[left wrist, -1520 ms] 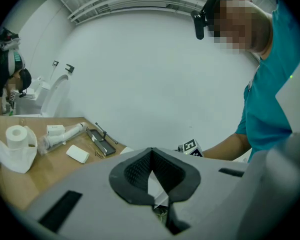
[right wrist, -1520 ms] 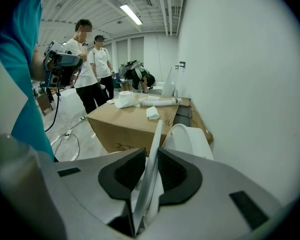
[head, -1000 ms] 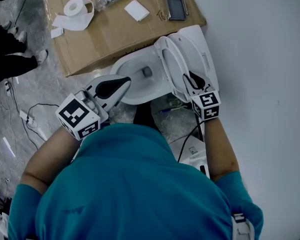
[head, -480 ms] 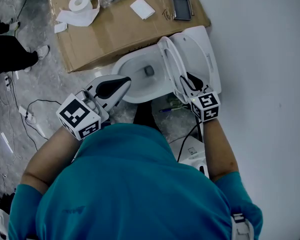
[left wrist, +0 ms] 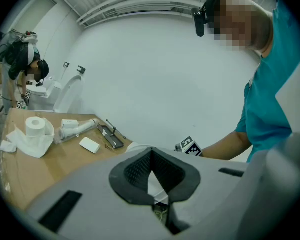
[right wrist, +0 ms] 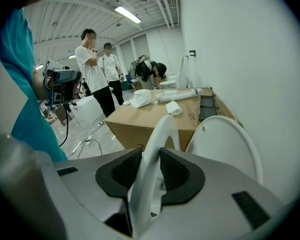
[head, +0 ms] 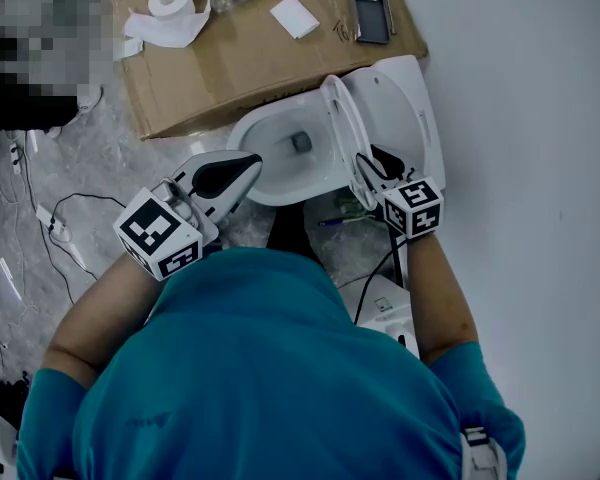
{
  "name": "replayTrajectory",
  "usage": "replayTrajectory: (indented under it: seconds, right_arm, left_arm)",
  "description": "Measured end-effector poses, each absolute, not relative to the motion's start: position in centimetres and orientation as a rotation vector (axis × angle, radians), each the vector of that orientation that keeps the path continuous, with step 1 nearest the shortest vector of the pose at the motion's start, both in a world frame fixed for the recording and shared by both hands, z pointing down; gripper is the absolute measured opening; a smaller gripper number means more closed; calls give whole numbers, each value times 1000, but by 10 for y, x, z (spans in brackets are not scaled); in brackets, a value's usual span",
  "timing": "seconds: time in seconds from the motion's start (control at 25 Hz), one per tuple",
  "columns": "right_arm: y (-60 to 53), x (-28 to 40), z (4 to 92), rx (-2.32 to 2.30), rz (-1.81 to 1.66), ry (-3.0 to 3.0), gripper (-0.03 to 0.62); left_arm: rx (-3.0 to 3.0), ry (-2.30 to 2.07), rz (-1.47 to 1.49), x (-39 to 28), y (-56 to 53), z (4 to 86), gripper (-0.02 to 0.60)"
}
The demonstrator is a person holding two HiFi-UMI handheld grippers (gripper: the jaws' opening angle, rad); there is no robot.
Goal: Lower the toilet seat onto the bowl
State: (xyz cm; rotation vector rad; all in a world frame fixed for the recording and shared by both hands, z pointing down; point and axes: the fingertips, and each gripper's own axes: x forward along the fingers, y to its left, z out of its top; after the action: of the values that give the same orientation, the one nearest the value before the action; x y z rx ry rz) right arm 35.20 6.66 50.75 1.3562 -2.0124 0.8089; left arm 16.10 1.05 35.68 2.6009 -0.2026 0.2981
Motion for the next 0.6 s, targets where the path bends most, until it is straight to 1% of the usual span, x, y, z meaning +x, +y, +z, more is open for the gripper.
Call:
replayTrajectory:
  seconds: [0.6]
  right_arm:
    - [55, 339, 527, 1284, 1102, -2045, 182]
  left_arm:
    - [2580, -263, 283, 140, 10, 363, -6]
